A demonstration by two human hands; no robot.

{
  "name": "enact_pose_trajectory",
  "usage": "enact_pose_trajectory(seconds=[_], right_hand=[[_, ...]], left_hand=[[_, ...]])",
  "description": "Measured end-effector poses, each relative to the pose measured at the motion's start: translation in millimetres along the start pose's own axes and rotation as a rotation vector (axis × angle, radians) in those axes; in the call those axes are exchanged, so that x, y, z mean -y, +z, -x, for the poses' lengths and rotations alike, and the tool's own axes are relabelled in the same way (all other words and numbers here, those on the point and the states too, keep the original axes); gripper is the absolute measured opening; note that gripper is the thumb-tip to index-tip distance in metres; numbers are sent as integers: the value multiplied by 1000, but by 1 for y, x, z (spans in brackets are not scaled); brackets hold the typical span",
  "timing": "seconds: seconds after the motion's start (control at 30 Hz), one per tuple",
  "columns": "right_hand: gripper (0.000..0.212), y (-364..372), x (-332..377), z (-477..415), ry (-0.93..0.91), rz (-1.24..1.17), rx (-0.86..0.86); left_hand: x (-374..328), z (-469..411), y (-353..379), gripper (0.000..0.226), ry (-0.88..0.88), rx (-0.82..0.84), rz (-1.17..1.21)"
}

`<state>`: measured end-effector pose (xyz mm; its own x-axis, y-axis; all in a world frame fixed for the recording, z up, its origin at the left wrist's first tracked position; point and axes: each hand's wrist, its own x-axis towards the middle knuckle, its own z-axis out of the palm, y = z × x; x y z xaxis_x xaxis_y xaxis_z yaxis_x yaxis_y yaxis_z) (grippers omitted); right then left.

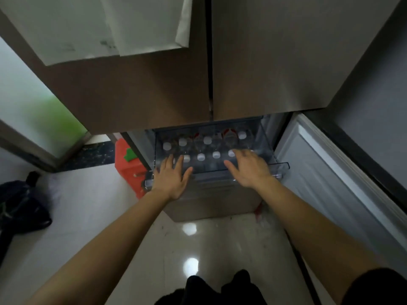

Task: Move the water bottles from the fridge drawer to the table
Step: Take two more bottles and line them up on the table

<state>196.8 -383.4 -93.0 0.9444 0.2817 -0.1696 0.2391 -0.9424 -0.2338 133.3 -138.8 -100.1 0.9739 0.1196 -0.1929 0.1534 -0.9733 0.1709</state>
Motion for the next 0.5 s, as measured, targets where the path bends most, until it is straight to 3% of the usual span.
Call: enact_pose_trajectory(seconds=[0.27,0.5], right_hand=[[70,25,19,-81,-156,-6,156],[75,47,39,-145,-139,-50,246]], left_hand=[[2,-66,17,58,-63,-2,45],[6,-129,24,58,-62,84,23]])
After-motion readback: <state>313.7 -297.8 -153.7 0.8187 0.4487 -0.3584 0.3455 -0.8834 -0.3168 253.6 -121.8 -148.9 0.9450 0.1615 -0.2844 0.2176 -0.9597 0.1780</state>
